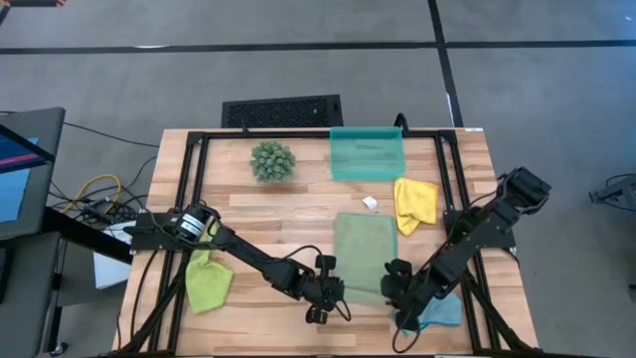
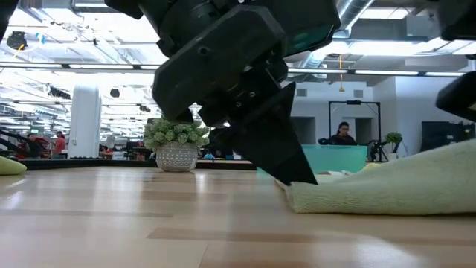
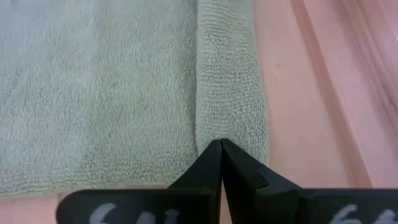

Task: Roll microfiber towels into tight, uniform cylinder then place into a basket
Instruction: Roll the dark green microfiber cloth

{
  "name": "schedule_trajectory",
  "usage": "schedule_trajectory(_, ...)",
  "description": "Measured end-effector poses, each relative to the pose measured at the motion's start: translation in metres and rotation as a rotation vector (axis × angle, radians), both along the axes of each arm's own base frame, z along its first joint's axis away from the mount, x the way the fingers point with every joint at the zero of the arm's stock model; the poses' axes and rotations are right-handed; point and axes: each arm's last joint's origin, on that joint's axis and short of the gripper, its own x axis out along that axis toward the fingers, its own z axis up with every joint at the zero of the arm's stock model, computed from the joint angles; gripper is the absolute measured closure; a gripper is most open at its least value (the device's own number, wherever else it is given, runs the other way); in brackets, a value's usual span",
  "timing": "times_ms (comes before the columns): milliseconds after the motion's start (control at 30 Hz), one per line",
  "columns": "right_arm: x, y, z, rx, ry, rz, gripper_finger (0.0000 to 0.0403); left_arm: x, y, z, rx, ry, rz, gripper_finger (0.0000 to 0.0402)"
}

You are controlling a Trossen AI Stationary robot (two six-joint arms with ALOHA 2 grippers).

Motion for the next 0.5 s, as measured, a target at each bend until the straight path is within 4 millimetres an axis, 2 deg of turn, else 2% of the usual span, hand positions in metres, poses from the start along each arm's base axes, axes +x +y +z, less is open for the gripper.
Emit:
schedule_trajectory(167,0.005,-0.004,-0.007,0.085,0.119,0.047,0.0241,0.000,0.000,0.000,0.003,0.001,-0.003,0.0400)
schedule_trajectory(267,0.005,-0.008,-0.004,0.129,0.164,0.056,0.0215,0.000,0.000,0.000,0.003,0.001,-0.003,0.0400)
schedule_trajectory(367,0.002,-0.011,0.004,0.125,0.168,0.052,0.0219,0.000,0.000,0.000,0.003,0.001,-0.004,0.0400)
schedule_trajectory(500,-0.001,-0.014,0.014,0.133,0.141,0.041,0.0260,0.000,0.000,0.000,0.003,0.001,-0.004,0.0400)
